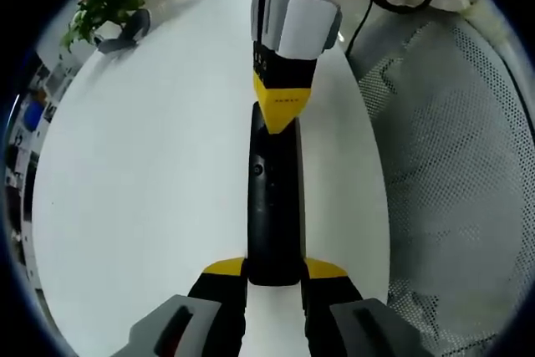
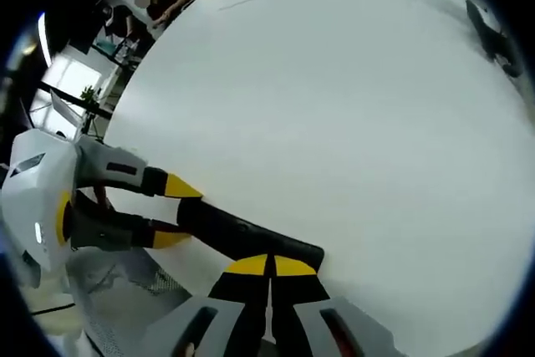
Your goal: Press the specified remote control buttons in sequence, fully releasing each button before pressing the next.
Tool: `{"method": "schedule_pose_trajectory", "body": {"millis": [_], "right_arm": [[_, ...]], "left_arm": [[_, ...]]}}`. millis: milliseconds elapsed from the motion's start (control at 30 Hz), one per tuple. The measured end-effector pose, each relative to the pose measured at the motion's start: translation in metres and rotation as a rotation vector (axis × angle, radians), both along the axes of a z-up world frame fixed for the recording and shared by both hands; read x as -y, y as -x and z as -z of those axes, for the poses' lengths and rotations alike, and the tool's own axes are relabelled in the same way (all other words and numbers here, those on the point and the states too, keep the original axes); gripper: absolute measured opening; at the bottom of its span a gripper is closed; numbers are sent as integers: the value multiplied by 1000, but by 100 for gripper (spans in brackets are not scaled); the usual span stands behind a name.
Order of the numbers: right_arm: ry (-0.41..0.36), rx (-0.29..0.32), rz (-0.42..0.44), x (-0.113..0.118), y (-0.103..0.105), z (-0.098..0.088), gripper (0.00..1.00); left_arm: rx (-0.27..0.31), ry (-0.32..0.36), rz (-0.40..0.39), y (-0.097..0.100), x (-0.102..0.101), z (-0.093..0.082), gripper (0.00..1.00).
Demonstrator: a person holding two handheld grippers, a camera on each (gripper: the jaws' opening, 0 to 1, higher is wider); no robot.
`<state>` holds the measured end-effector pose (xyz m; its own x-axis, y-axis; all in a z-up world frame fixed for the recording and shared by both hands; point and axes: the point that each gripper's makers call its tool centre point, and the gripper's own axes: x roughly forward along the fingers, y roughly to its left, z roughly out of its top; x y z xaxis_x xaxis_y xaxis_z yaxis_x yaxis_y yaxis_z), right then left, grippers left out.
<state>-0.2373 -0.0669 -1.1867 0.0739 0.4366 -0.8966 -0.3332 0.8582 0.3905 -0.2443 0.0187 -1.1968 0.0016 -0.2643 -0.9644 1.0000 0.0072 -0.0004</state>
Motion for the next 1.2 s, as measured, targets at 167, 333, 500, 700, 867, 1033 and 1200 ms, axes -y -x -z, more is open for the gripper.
{"method": "schedule_pose_trajectory", "body": {"millis": [167, 333, 500, 700, 867, 1033, 1200], "right_arm": [[-4, 0, 9, 1, -1, 0, 0], [-21, -14, 20, 1, -1, 0, 0], [-13, 1, 4, 1, 0, 1, 0], [-13, 22, 13, 2, 0, 0, 0], [-14, 7, 7, 1, 0, 1, 0], [-36, 53, 29, 1, -8, -6, 0], [-37, 74, 32, -1, -20, -7, 0]], "left_arm": [[0, -6, 11, 0, 0, 0, 24], [2, -23, 9, 0, 1, 0, 24], [9, -56, 15, 1, 1, 1, 24], [5, -43, 17, 0, -1, 0, 24], [5, -23, 11, 1, 0, 0, 24], [2, -38, 13, 0, 0, 0, 24], [1, -44, 22, 0, 0, 0, 24]]}}
